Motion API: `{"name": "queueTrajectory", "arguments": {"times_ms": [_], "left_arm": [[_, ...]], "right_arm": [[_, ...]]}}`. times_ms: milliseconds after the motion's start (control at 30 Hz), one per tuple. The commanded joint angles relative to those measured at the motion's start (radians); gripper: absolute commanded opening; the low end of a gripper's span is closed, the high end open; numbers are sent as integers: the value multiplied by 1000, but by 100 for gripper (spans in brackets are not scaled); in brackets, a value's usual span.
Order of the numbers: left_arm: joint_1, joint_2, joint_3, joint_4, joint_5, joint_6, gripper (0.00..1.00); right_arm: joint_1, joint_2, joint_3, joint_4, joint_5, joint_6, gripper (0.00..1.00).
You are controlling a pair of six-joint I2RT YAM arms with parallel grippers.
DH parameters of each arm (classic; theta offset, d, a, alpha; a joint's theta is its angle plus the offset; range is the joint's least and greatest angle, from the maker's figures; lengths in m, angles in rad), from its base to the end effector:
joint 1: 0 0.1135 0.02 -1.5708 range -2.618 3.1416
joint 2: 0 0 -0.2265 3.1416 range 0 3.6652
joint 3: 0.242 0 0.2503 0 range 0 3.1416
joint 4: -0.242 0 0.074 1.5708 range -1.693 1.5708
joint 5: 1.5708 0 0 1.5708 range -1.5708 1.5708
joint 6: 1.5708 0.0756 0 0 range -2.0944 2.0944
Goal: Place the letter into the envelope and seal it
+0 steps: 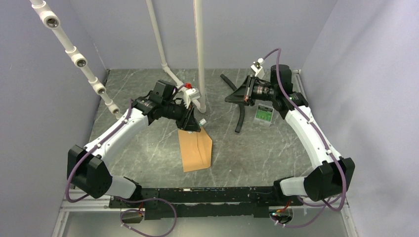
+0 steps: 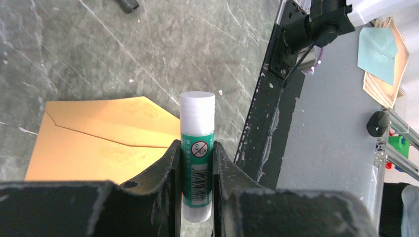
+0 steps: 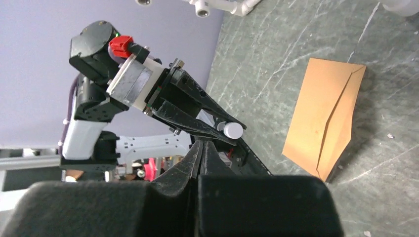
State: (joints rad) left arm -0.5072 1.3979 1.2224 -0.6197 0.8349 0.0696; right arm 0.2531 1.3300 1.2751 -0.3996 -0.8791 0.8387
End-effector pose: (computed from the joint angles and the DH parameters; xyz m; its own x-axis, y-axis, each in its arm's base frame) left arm 0.2509 -0.2035 0.2642 -0.5684 0.3693 -0.7353 0.8212 0.3097 -0.4793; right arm 0.2969 0.1369 0.3264 -0.9012 0.2570 -0.3491 -0.2384 0.3787 0.8943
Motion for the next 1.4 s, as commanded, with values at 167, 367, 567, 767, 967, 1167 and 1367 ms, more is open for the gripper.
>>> {"name": "queueTrajectory", "arguments": {"times_ms": [167,367,567,767,967,1167,1367], "left_arm": [[-3,-5,72,-48,43,29,2],[-2,3,109,-72,73,61,2],[-2,9,132,-84,79,76,2],[-2,12,173,-129,76,113,2],[-3,20,185,-137,96,120,2],[-2,23,206,-145,68,132,3],[-2,19,192,-105,34,114,3]], "right_arm": [[81,-32,-19,-10,73,-97,61],[192,-11,-59,99,62,-26,77],[258,58,-10,86,30,-39,67],[272,96,25,52,36,-60,57],[290,114,36,82,25,-52,51],[291,124,36,126,-39,-11,21],[291,118,37,156,-92,13,32]]}}
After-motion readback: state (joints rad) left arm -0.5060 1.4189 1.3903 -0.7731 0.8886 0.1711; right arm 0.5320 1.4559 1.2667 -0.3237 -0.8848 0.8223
